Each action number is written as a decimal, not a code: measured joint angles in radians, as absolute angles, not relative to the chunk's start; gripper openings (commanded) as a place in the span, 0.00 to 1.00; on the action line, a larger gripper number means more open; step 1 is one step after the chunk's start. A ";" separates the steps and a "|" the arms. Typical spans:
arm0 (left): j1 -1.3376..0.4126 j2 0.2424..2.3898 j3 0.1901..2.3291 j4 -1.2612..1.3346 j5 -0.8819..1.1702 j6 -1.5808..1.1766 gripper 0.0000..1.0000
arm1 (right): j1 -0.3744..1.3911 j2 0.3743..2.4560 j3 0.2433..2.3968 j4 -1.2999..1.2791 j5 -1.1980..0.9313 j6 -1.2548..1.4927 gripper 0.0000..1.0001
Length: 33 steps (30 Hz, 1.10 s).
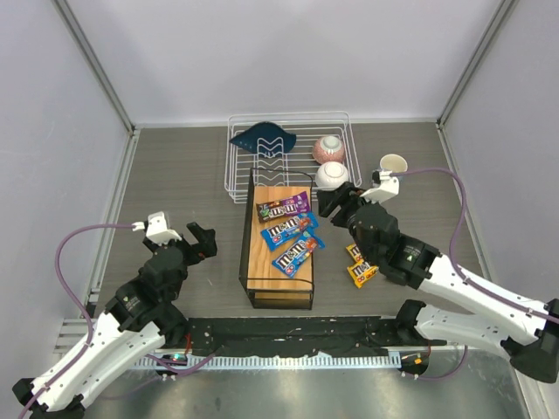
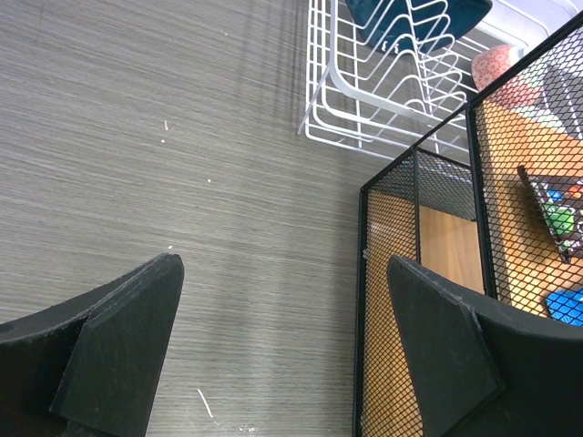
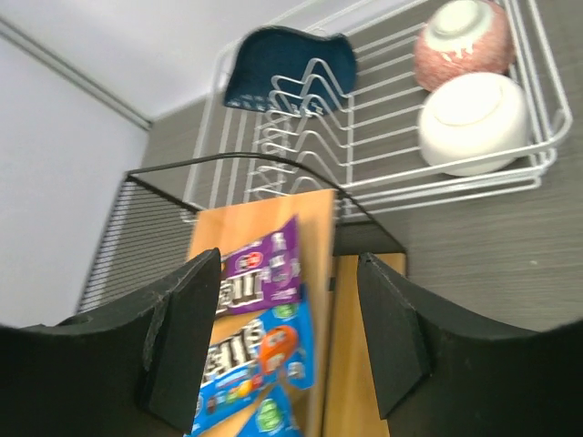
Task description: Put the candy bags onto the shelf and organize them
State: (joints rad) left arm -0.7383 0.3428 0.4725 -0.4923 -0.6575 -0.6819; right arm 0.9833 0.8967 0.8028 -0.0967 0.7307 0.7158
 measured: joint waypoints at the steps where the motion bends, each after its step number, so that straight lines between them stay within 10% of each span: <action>1: -0.738 0.343 0.472 -0.492 -0.657 -0.682 1.00 | 0.948 0.897 0.802 -0.117 0.700 0.717 0.65; 16: -0.738 0.343 0.469 -0.492 -0.657 -0.682 1.00 | 0.674 1.021 0.798 -0.176 0.096 0.569 0.64; 33: -0.738 0.345 0.467 -0.492 -0.658 -0.682 1.00 | 0.567 1.178 0.798 0.002 -0.107 0.530 0.58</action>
